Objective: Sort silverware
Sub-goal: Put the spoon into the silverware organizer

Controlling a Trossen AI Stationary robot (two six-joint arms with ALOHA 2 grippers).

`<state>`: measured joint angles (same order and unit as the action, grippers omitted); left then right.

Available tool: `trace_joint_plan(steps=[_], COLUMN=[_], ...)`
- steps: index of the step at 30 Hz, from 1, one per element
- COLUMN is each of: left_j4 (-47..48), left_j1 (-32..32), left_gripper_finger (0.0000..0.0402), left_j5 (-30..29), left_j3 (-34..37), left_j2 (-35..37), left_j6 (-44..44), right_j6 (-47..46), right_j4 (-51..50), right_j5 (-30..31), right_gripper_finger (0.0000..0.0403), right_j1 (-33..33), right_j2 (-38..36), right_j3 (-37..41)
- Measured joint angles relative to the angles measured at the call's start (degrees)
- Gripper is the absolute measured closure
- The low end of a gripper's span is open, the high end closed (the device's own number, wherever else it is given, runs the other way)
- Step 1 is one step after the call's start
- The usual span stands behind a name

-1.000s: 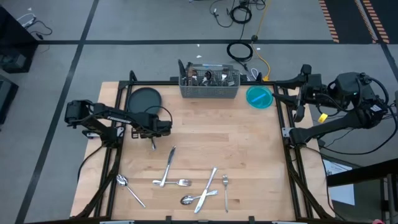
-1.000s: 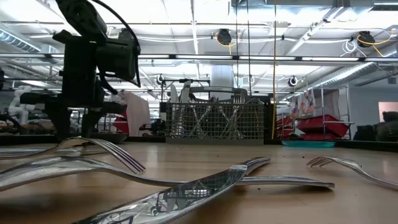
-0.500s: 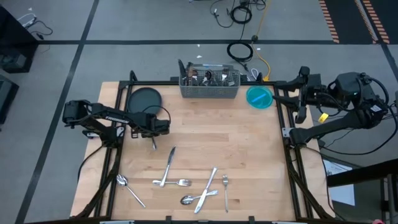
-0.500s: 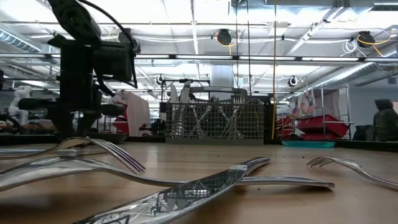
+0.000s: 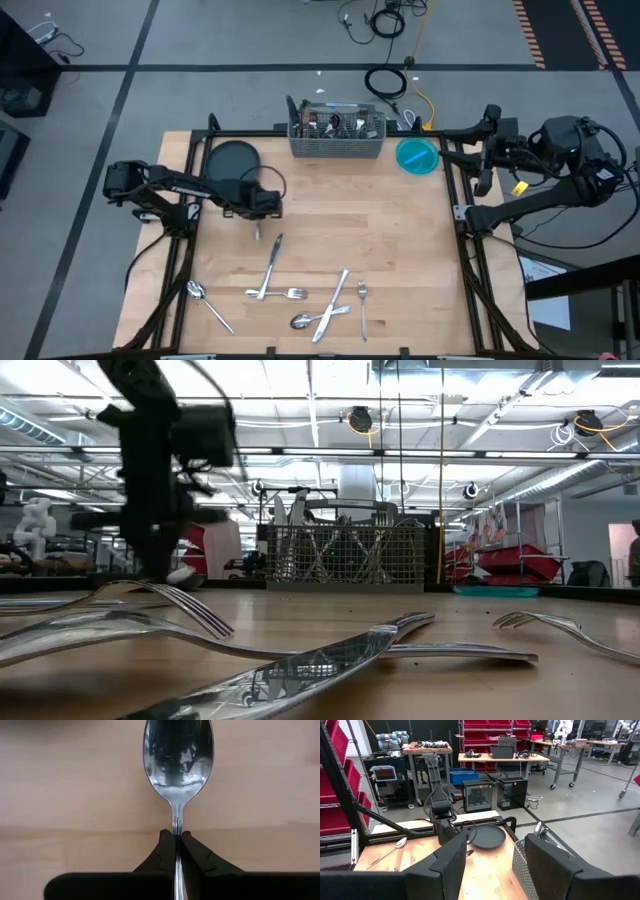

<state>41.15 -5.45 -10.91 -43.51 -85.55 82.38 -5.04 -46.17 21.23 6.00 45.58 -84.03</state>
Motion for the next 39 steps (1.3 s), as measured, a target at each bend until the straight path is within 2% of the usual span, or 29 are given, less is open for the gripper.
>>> trace_joint_plan(steps=[5,10,13,17,20,22,31,39], left_j4=[-2.5,-10.16,-24.37,-52.45,-65.8,-71.22,-95.03,-100.09], left_j1=[0.47,0.46,-0.02,-2.94,-6.33,-8.31,-12.68,-13.06], left_gripper_finger=[0.0389,0.0389,0.0389,0.0389,0.0389,0.0389,0.0389,0.0389], left_j5=[-6.62,-20.44,-31.65,-42.8,-44.09,-43.81,-43.38,-43.71], left_j3=[-8.24,-17.7,-21.46,-22.18,-22.23,-22.16,-22.09,-23.35], left_j2=[0.03,0.05,0.06,-0.66,-3.28,-5.73,-20.85,-29.18], left_j6=[-6.37,-19.87,-36.69,-65.63,-80.87,-85.37,-90.29,-90.32], right_j6=[0.27,0.33,0.33,0.36,0.36,0.32,1.12,1.21], right_j4=[0.0,-0.7,-1.14,-2.09,-2.4,-2.46,-2.49,-2.47], right_j5=[-0.01,0.01,0.45,1.75,1.62,1.49,1.49,1.46], right_gripper_finger=[0.0216,0.0216,0.0216,0.0216,0.0216,0.0216,0.0216,0.0216], right_j1=[0.0,0.0,0.0,-0.02,-0.02,-0.02,-0.02,-0.02], right_j2=[-1.44,-3.14,-3.72,-4.16,-4.09,-4.09,-4.13,-4.31], right_j3=[0.01,0.0,0.01,0.0,0.0,0.01,0.0,0.02])
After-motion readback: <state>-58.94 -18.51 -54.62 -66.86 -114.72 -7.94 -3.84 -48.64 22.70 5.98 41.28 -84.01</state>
